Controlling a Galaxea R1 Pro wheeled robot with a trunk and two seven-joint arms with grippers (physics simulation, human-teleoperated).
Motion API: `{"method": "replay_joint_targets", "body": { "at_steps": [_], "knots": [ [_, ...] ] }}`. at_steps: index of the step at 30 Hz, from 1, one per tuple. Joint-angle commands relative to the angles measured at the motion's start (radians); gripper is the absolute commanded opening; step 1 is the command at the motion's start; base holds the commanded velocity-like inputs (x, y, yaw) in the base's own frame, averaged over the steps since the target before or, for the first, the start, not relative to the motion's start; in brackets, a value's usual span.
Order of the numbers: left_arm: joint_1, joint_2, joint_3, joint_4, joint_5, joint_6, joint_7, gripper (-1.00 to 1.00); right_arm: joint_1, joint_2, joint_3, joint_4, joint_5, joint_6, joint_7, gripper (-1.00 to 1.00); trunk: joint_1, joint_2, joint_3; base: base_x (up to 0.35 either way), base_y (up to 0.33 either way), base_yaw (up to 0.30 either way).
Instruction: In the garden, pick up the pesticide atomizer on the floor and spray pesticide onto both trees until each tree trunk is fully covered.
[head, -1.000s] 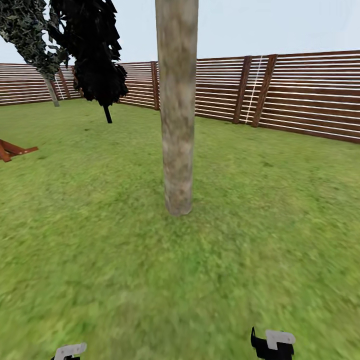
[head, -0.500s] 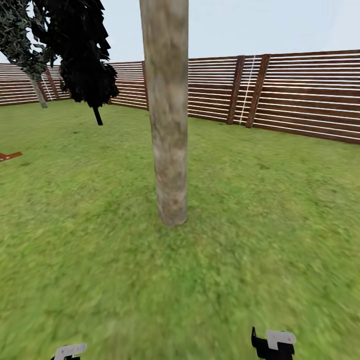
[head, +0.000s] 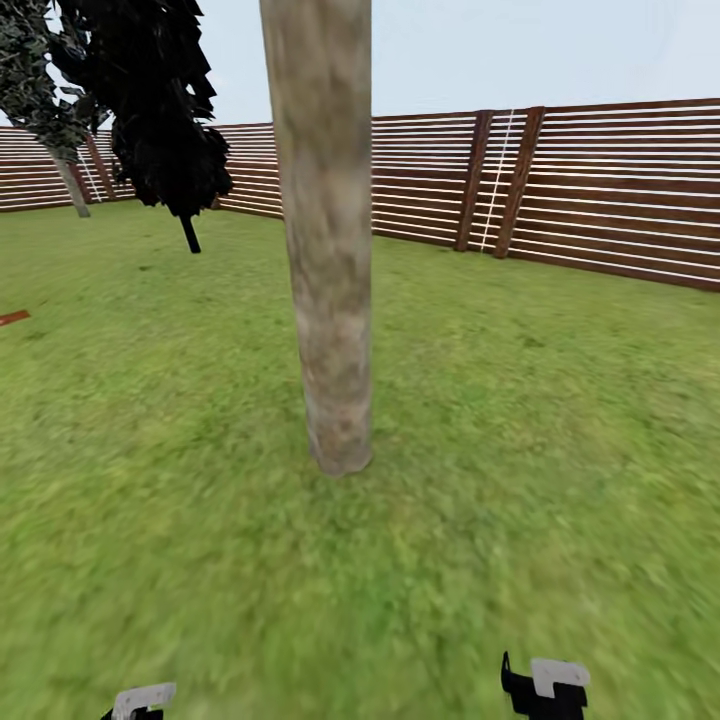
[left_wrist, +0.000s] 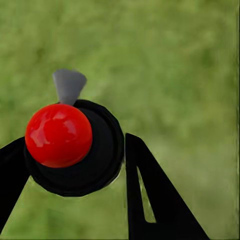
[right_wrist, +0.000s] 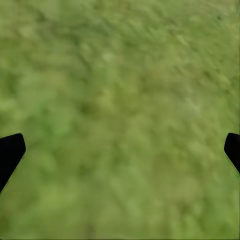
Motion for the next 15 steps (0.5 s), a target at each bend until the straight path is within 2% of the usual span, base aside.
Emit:
{"method": "replay_joint_targets", "body": {
  "at_steps": [1,2,3,4,5,6,7,8,10,13,15],
  "knots": [
    [-0.001,0.004,0.009,-0.010,-0.010,-0.004,-0.001,-1.00,-0.001,0.000,-0.006,-0.001,0.012,-0.002,-0.002,1.00,0.000,0.000,-0.001,0.277,-0.164,0.000],
    [-0.002,0.008,0.008,-0.029,-0.012,-0.005,-0.002,-1.00,-0.002,-0.002,-0.004,-0.010,0.029,-0.002,-0.001,1.00,0.000,0.000,-0.001,0.276,-0.165,0.000],
    [-0.003,0.009,0.001,-0.056,-0.018,-0.005,-0.010,-1.00,-0.002,-0.005,-0.003,-0.056,0.072,0.000,0.001,1.00,0.000,0.000,-0.001,0.276,-0.166,0.000],
    [-0.012,0.019,-0.059,-0.122,-0.127,0.000,-0.125,-1.00,-0.002,-0.008,-0.004,-0.213,0.327,0.018,0.260,1.00,0.000,0.000,-0.001,0.247,-0.153,0.000],
    [-0.036,0.028,-0.085,-0.162,-0.251,0.011,-0.310,-1.00,-0.032,-0.009,-0.006,-0.322,0.426,0.191,0.550,1.00,0.000,0.000,-0.001,0.039,-0.024,0.000],
    [-0.088,0.028,-0.088,-0.181,-0.369,0.052,-0.430,-1.00,-0.061,-0.008,-0.005,-0.384,0.438,0.277,0.671,1.00,0.000,0.000,-0.001,0.010,-0.006,0.000],
    [-0.120,0.028,-0.087,-0.185,-0.443,0.100,-0.517,-1.00,-0.078,-0.007,-0.004,-0.405,0.441,0.295,0.744,1.00,0.000,0.000,-0.001,0.005,-0.003,0.000],
    [-0.152,0.028,-0.086,-0.187,-0.494,0.137,-0.595,-1.00,-0.096,-0.006,-0.003,-0.419,0.442,0.304,0.813,1.00,0.000,0.000,-0.001,0.003,-0.002,0.000],
    [-0.210,0.028,-0.087,-0.189,-0.544,0.173,-0.721,-1.00,-0.136,-0.006,-0.003,-0.435,0.444,0.312,0.942,1.00,0.000,0.000,-0.001,0.001,0.000,0.000],
    [-0.284,0.028,-0.089,-0.190,-0.563,0.183,-0.880,-1.00,-0.191,-0.004,-0.003,-0.441,0.445,0.314,1.110,1.00,0.000,0.000,-0.001,0.000,0.000,0.000],
    [-0.319,0.026,-0.114,-0.196,-0.605,0.185,-0.999,-1.00,-0.207,0.000,-0.003,-0.447,0.467,0.314,1.214,1.00,0.000,0.000,-0.001,0.000,0.000,0.000]
  ]
}}
